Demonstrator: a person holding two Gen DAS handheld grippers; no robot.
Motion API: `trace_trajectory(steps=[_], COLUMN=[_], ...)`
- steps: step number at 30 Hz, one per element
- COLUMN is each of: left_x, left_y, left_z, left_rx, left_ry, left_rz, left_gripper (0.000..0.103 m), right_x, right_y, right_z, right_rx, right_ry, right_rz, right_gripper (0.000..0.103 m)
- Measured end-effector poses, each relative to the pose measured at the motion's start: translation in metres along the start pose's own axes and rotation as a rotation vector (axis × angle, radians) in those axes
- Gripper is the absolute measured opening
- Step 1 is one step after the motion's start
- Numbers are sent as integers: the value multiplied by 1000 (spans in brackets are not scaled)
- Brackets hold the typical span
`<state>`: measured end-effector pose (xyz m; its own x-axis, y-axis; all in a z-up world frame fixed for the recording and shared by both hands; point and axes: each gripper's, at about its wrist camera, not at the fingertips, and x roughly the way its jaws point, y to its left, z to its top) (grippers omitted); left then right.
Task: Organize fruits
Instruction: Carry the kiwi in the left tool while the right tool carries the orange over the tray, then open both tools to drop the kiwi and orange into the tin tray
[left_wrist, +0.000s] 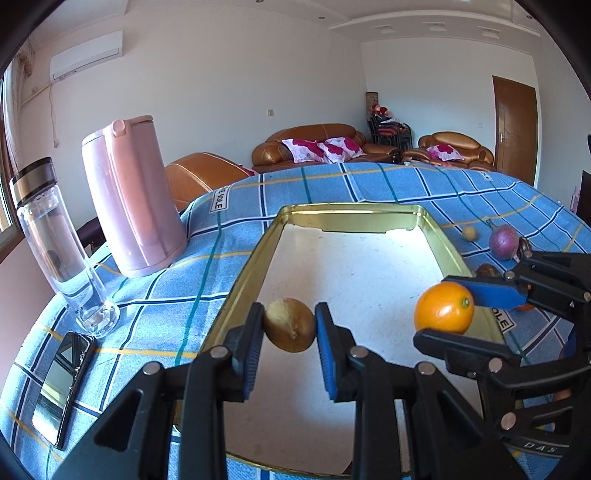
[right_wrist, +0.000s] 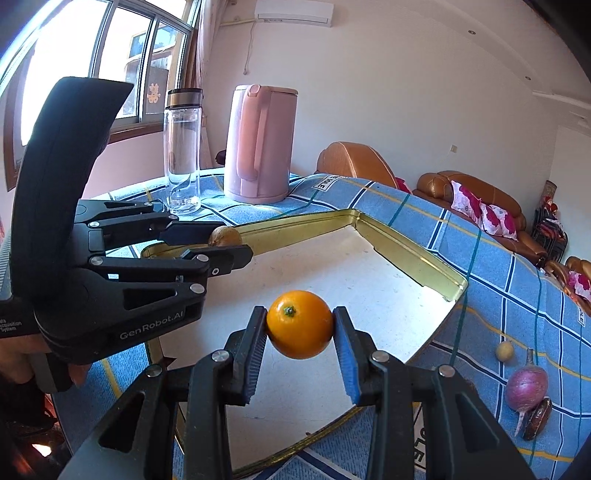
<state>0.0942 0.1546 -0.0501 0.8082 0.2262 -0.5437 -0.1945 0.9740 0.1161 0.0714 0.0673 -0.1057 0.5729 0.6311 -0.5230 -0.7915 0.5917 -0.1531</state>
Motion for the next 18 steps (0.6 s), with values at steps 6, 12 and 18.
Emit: trace_trajectory(steps=[6, 12, 18], left_x=[8, 12, 14], left_y=[-1, 0, 1], left_z=[0, 0, -1], left_rx=[9, 11, 7], left_ry=[42, 68, 79], left_rz=[-12, -19, -24], left_gripper=[29, 29, 29], right_x=[9, 14, 18], right_y=[-3, 2, 3], right_z=[0, 0, 1], right_rx=[17, -2, -8], right_ry=[35, 65, 83], right_rz=[18, 21, 20], right_gripper=[38, 38, 38])
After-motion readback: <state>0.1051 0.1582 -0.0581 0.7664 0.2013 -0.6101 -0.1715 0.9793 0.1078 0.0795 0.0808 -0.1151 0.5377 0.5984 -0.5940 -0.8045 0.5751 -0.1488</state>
